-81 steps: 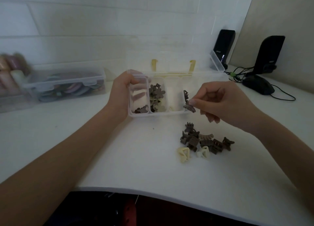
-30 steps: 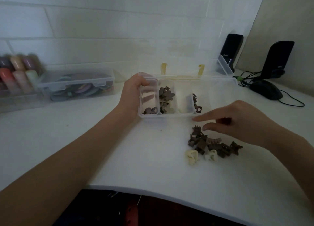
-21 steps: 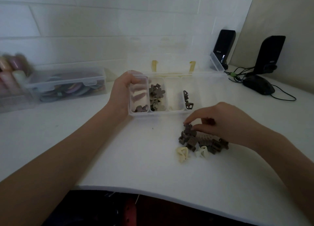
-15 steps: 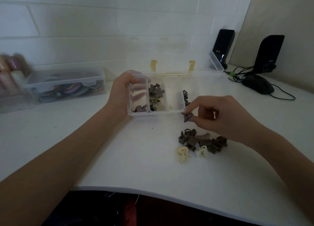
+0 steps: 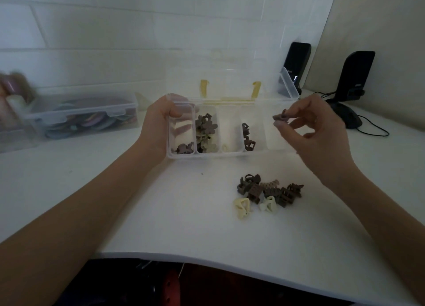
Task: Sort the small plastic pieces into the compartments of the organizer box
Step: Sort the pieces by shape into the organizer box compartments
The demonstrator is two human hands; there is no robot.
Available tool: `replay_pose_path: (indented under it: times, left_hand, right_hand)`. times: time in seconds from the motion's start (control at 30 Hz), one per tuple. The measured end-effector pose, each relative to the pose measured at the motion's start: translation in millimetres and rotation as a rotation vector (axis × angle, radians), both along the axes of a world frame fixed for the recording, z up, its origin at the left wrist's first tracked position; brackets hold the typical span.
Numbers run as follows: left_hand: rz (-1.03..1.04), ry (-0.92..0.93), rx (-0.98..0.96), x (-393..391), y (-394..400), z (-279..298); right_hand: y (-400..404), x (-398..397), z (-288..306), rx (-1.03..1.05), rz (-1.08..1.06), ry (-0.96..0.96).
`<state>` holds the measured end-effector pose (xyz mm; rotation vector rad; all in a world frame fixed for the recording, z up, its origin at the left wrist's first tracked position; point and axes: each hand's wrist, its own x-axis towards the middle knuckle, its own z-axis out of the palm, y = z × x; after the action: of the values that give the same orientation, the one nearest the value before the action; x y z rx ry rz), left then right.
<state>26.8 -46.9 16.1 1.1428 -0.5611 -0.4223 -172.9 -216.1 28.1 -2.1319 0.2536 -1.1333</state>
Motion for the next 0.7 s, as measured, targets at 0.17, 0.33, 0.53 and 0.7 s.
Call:
replay_pose_path:
  times: [0.17,0.33,0.53,0.7]
  left_hand:
    - [-0.006,0.019,-0.038,-3,4,5]
    - [-0.009,0.027,-0.037,-3,5,5]
    - [-0.01,0.018,-0.038,0,5,3]
    - [-0.016,0.031,-0.044,1,5,3]
  right_hand:
    - [-4,-2,2,-0.099,-0.057,0.015]
    - [-11,1,-5,-0.244,-0.087,0.087]
    - [-13,2,-8,-0.308,-0.013,0.178]
    - [-1,-3,2,-0.257,0.083,0.178]
